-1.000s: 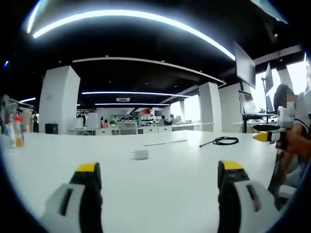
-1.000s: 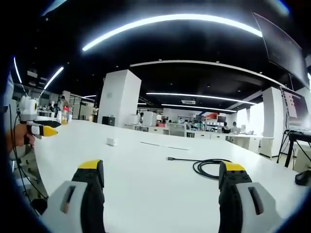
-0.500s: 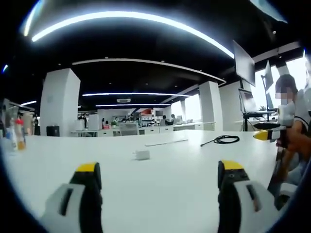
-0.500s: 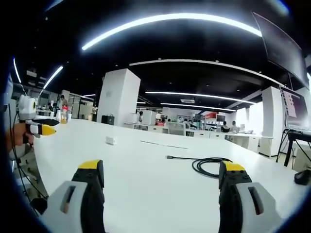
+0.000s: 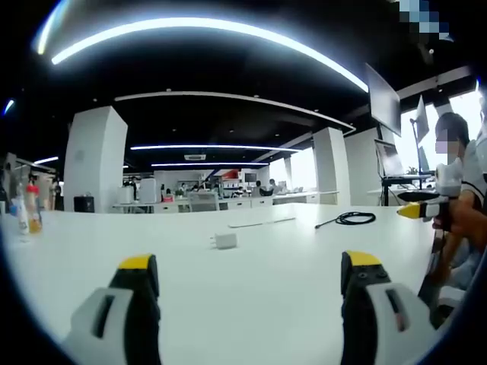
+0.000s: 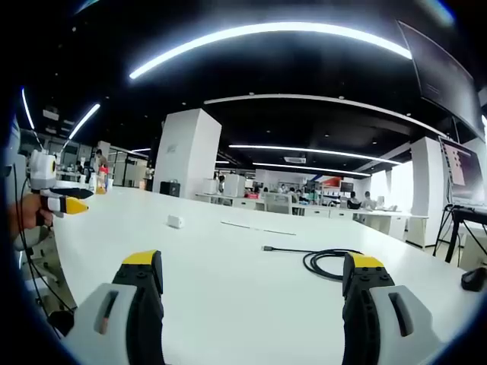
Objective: Plug the desk Type‑C cable into the charger adapter.
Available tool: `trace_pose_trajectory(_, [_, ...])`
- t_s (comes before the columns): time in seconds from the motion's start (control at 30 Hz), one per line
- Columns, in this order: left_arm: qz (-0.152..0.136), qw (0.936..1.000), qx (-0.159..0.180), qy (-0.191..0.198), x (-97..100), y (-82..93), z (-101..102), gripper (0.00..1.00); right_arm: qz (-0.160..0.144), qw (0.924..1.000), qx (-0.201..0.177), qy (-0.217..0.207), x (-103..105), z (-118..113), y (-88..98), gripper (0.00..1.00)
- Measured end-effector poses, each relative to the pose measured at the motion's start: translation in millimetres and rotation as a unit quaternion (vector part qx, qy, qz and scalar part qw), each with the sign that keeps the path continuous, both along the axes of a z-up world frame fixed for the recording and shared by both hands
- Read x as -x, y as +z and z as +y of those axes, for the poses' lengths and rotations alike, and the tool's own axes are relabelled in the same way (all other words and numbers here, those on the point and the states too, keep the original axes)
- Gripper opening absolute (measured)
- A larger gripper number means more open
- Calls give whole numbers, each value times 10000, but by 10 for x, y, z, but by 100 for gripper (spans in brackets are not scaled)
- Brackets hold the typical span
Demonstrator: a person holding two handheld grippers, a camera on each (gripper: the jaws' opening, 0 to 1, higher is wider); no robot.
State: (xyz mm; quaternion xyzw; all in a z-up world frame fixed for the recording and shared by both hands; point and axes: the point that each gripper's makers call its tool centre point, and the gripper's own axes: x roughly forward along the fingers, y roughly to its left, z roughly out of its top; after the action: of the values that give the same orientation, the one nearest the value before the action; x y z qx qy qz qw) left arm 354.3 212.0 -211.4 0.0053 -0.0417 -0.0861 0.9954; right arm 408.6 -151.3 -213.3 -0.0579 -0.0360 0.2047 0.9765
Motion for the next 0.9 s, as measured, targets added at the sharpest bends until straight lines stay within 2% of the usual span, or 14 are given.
trace_pose_trajectory(0.6, [-23,10000,-68,-57,-66,54,-29,100,-6,10000,-56,8,-5,1,-14,100])
trace_pose_trajectory(0.9, [-64,9994,-309,-132,-209,124,20,98,39,9999,-88,30,-21,-12,-61,100])
